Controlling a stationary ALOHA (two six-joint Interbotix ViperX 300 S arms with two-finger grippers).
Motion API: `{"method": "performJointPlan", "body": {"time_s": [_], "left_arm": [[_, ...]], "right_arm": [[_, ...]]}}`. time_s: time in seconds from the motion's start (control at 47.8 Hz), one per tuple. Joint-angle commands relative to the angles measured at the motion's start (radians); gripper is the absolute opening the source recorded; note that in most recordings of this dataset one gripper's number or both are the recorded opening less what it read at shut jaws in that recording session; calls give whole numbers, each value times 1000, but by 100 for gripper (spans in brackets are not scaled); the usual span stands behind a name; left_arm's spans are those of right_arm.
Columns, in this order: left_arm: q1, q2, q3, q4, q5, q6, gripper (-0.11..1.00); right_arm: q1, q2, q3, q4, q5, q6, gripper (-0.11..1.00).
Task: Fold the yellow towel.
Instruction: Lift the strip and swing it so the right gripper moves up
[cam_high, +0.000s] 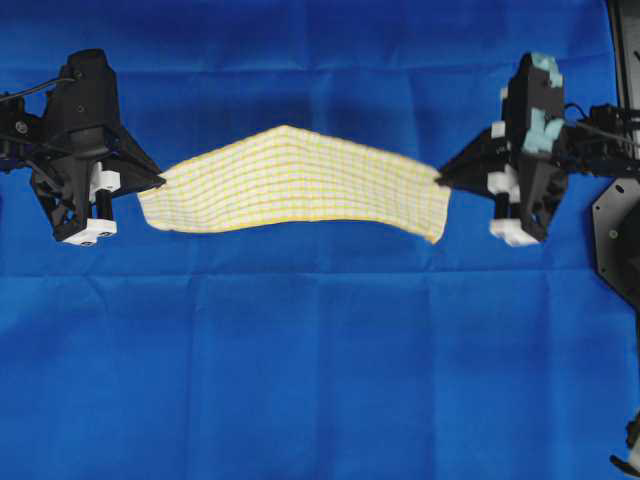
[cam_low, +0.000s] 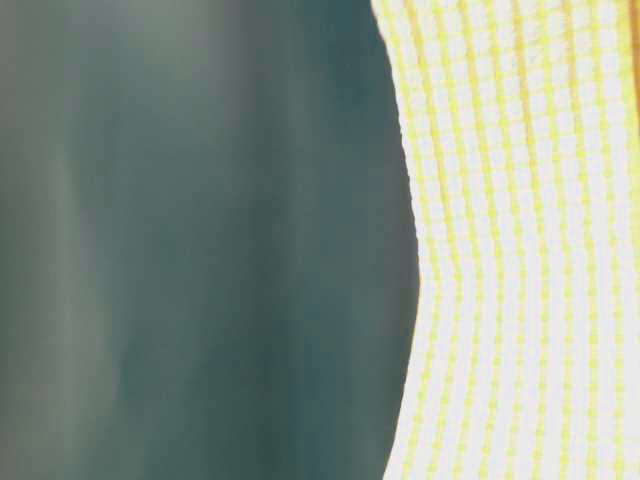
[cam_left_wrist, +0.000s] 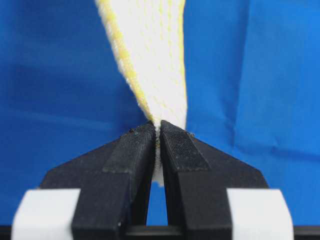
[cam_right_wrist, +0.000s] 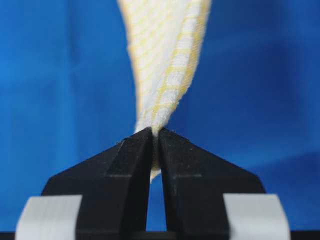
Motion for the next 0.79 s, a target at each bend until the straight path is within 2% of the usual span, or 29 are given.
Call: {"method": "performJointPlan", "body": {"time_s": [0.0, 0.209, 0.335, 0.565, 0.774], "left_arm": [[-29, -9, -14, 0, -41, -15, 2], [-127, 11, -17, 2, -158, -48, 2], [-167, 38, -26, 0, -221, -49, 2], [-207, 135, -84, 0, -308, -49, 2], [-218, 273, -204, 0, -341, -48, 2]], "right_arm": [[-60, 18, -37, -11, -38, 0, 4], [-215, 106, -89, -20, -97, -2, 4], [-276, 172, -141, -20, -121, -2, 4], [-336, 281, -236, -25, -163, -5, 4], [-371, 353, -308, -38, -163, -6, 4]]}}
